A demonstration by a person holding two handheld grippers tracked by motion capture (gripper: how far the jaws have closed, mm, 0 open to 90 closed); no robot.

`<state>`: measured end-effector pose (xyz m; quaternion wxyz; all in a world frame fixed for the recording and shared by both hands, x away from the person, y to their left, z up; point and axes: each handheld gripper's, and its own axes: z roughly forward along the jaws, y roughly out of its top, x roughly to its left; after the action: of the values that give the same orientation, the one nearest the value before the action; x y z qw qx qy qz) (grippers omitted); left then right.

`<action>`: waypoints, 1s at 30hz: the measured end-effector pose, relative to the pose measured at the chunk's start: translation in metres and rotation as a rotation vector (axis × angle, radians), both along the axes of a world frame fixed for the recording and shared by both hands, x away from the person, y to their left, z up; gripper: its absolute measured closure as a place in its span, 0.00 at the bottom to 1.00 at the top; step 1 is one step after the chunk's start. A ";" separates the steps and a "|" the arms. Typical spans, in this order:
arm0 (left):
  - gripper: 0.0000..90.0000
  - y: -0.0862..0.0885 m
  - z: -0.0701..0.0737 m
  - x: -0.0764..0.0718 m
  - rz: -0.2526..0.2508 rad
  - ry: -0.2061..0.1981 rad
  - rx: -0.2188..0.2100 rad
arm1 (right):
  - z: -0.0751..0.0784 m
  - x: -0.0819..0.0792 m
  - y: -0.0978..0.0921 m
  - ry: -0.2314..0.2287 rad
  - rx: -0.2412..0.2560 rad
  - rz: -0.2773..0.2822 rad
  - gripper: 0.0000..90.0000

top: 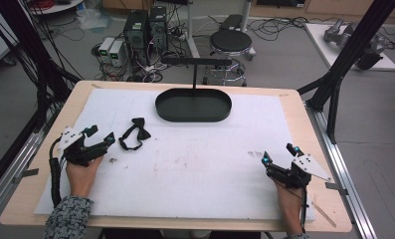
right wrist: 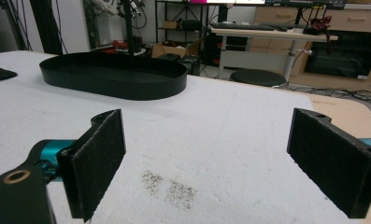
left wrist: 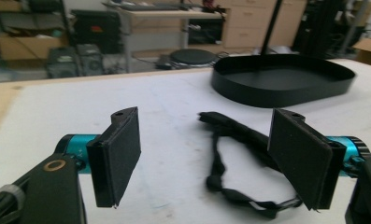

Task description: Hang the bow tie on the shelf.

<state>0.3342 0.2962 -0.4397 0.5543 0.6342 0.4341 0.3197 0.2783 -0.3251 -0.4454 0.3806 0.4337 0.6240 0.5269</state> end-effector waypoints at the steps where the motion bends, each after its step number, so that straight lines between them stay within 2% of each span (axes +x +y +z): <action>1: 0.29 -0.004 0.001 0.002 -0.015 0.004 0.009 | 0.000 0.000 0.000 0.000 0.000 0.000 0.12; 4: 0.30 -0.015 0.003 0.006 -0.042 0.001 0.037 | 0.000 0.000 0.001 0.000 -0.002 0.002 0.12; 7: 0.32 -0.024 0.004 0.012 -0.066 0.011 0.038 | 0.000 -0.001 0.001 0.000 -0.006 0.004 0.12; 13: 0.36 -0.047 0.004 0.027 -0.112 0.053 0.068 | 0.000 0.000 0.001 -0.001 -0.011 0.005 0.12; 17: 0.37 -0.054 0.004 0.032 -0.111 0.067 0.076 | 0.000 0.000 0.002 -0.003 -0.011 0.003 0.12; 20: 0.37 -0.060 0.000 0.038 -0.111 0.082 0.104 | 0.000 0.000 0.002 -0.004 -0.013 0.004 0.12; 26: 0.38 -0.070 -0.004 0.047 -0.118 0.128 0.108 | 0.000 -0.001 0.002 0.000 -0.010 0.008 0.12; 30: 0.38 -0.073 -0.005 0.050 -0.126 0.140 0.109 | 0.000 -0.001 0.002 -0.001 -0.012 0.008 0.12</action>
<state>0.3846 0.2230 -0.4442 0.5061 0.7101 0.4131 0.2624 0.2777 -0.3229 -0.4453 0.3817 0.4287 0.6286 0.5248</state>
